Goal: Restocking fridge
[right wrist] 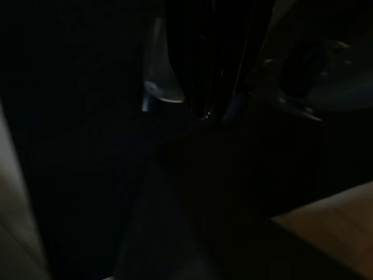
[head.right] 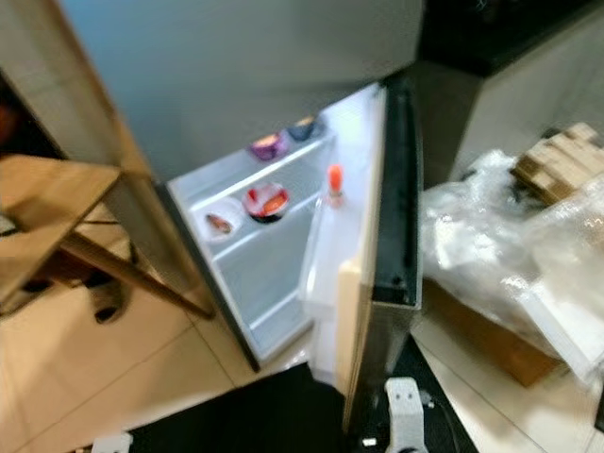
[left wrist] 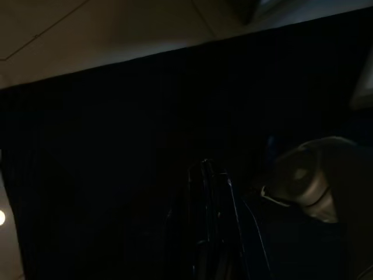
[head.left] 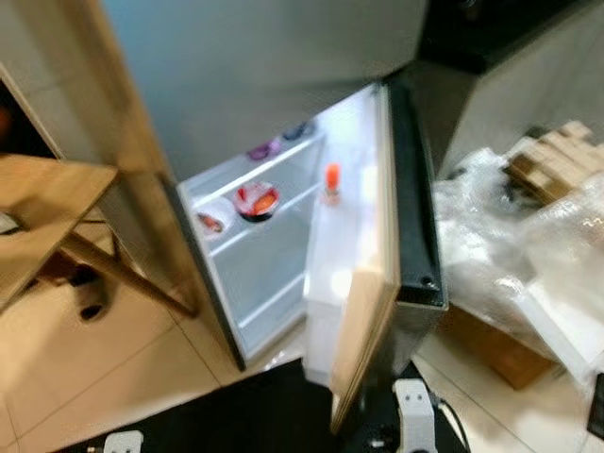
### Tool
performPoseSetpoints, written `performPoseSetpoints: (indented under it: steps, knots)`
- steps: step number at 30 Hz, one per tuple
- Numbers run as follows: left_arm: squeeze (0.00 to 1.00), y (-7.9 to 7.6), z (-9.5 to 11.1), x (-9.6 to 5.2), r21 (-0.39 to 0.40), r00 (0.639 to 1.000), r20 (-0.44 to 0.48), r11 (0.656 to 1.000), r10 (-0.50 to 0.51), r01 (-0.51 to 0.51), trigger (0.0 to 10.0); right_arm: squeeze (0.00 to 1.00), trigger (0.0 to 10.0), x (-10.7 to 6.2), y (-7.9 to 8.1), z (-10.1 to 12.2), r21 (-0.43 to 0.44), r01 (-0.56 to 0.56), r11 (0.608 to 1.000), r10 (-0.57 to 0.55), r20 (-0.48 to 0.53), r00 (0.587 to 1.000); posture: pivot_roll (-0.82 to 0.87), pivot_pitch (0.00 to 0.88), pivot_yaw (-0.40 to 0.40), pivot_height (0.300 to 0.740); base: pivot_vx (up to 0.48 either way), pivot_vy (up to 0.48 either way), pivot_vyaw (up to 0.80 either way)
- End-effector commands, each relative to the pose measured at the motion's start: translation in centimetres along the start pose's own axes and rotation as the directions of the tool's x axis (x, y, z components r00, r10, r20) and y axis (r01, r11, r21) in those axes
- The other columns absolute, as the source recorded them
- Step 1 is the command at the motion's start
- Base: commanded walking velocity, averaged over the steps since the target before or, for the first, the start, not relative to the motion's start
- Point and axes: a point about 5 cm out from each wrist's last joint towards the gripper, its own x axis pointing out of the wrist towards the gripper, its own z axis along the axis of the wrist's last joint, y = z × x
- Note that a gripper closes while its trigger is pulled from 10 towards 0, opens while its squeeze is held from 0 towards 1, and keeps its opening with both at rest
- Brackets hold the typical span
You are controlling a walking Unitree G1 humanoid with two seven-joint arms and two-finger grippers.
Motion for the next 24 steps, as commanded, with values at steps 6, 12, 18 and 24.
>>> performPoseSetpoints:
  steps: [6, 12, 18, 24]
  knots:
    - [0.00, 0.28, -0.16, -0.15, 0.000, 1.000, -0.007, 1.000, -0.002, 0.002, 10.0, 0.00, 10.0, -0.37, -0.28, -1.15, 0.013, 0.011, 1.000, -0.011, -0.041, 0.999, -0.12, 0.112, 0.022, 0.725, 0.000, -0.297, 0.00]
    - [0.00, 0.27, -0.12, -0.13, -0.003, 1.000, -0.006, 1.000, -0.004, 0.004, 10.0, 0.00, 10.0, -0.35, -0.24, -1.08, 0.011, 0.009, 1.000, -0.009, -0.039, 0.999, -0.12, 0.112, 0.020, 0.725, 0.000, -0.480, 0.00]
    - [0.00, 0.30, -0.07, -0.12, -0.014, 1.000, -0.003, 1.000, -0.004, 0.004, 10.0, 0.00, 10.0, -0.33, -0.23, -1.02, 0.009, 0.007, 1.000, -0.007, -0.037, 0.999, -0.12, 0.113, 0.018, 0.725, 0.000, -0.480, 0.00]
    - [0.00, 0.43, -0.10, -0.15, -0.041, 1.000, 0.005, 0.999, 0.023, -0.022, 10.0, 0.00, 10.0, -0.33, -0.27, -1.02, 0.005, 0.006, 1.000, -0.006, -0.040, 0.999, -0.12, 0.117, 0.015, 0.725, 0.000, -0.160, 0.00]
